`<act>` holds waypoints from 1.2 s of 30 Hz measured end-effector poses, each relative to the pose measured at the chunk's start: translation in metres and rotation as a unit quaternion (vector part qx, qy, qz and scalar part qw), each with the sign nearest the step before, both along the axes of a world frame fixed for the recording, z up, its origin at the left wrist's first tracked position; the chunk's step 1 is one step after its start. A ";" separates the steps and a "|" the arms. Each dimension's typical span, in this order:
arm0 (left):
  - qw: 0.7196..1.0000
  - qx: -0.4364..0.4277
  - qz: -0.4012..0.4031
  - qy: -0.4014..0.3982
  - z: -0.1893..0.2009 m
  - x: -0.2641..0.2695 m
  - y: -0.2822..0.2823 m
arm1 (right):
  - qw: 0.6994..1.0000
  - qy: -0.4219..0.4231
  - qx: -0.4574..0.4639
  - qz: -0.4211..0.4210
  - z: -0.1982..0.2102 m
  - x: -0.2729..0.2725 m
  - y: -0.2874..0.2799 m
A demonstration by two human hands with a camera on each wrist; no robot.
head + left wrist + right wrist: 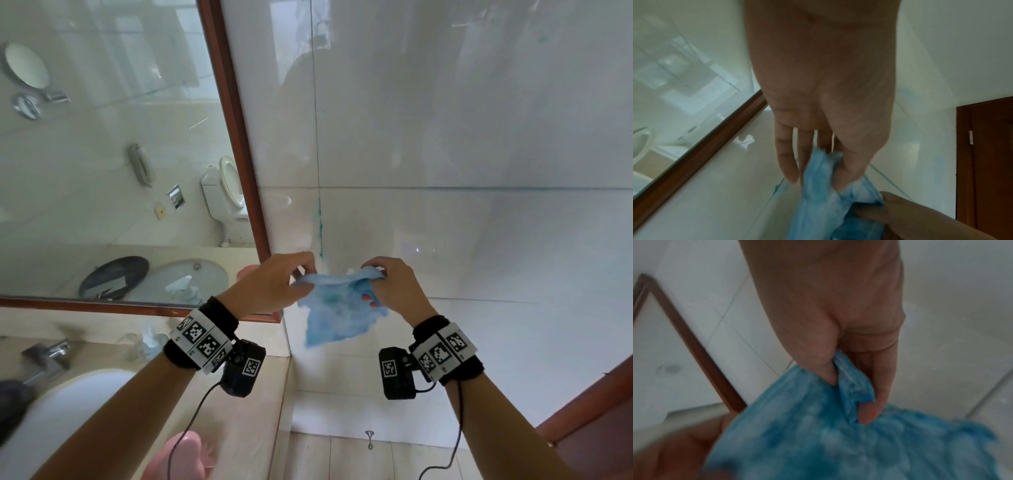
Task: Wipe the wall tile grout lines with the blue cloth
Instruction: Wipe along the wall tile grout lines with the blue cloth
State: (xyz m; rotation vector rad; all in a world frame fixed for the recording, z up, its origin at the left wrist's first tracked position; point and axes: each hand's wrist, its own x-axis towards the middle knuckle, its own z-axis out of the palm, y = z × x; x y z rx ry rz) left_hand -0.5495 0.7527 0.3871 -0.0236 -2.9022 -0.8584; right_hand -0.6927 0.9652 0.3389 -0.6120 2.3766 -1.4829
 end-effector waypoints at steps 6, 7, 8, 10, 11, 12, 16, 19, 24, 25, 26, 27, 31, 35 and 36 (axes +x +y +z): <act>0.977 0.176 0.005 -0.121 -0.024 -0.007 0.016 | 0.994 0.054 -0.033 0.091 0.012 -0.002 0.002; 0.972 0.203 0.049 -0.104 -0.030 -0.013 0.021 | 0.992 0.087 -0.011 0.093 0.013 -0.002 -0.001; 0.969 0.212 0.088 -0.094 -0.036 -0.018 0.026 | 0.989 0.113 0.008 0.090 0.014 -0.002 -0.005; 0.958 0.240 0.122 -0.097 -0.046 -0.028 0.038 | 0.987 0.136 0.011 0.086 0.015 -0.001 -0.010; 0.950 0.269 0.121 -0.102 -0.049 -0.032 0.045 | 0.985 0.148 0.003 0.090 0.015 0.000 -0.012; 0.941 0.301 0.119 -0.102 -0.051 -0.036 0.050 | 0.982 0.161 -0.007 0.095 0.017 0.002 -0.012; 0.885 0.443 0.122 -0.072 -0.056 -0.041 0.060 | 0.974 0.204 -0.023 0.100 0.026 0.007 -0.010; 0.868 0.481 0.110 -0.062 -0.061 -0.043 0.059 | 0.970 0.220 -0.031 0.101 0.031 0.007 -0.009; 0.898 0.418 0.134 -0.046 -0.045 -0.040 0.057 | 0.961 0.251 -0.018 0.112 0.031 0.001 0.001; 0.898 0.411 0.150 -0.037 -0.041 -0.041 0.053 | 0.956 0.274 0.003 0.109 0.032 -0.002 0.006; 0.903 0.396 0.167 -0.026 -0.036 -0.041 0.048 | 0.948 0.297 0.047 0.101 0.034 -0.005 0.012; 0.915 0.360 0.182 -0.015 -0.032 -0.042 0.041 | 0.938 0.318 0.104 0.089 0.035 -0.006 0.018; 0.985 0.088 0.145 0.014 -0.011 -0.043 0.023 | 0.911 0.257 0.275 0.169 0.023 -0.012 0.030; 0.999 -0.002 0.034 0.010 0.001 -0.040 0.020 | 0.933 0.093 0.226 0.264 0.014 -0.005 0.018; 1.000 -0.007 0.009 0.019 0.005 -0.039 0.019 | 0.949 0.087 0.166 0.253 0.011 -0.002 0.011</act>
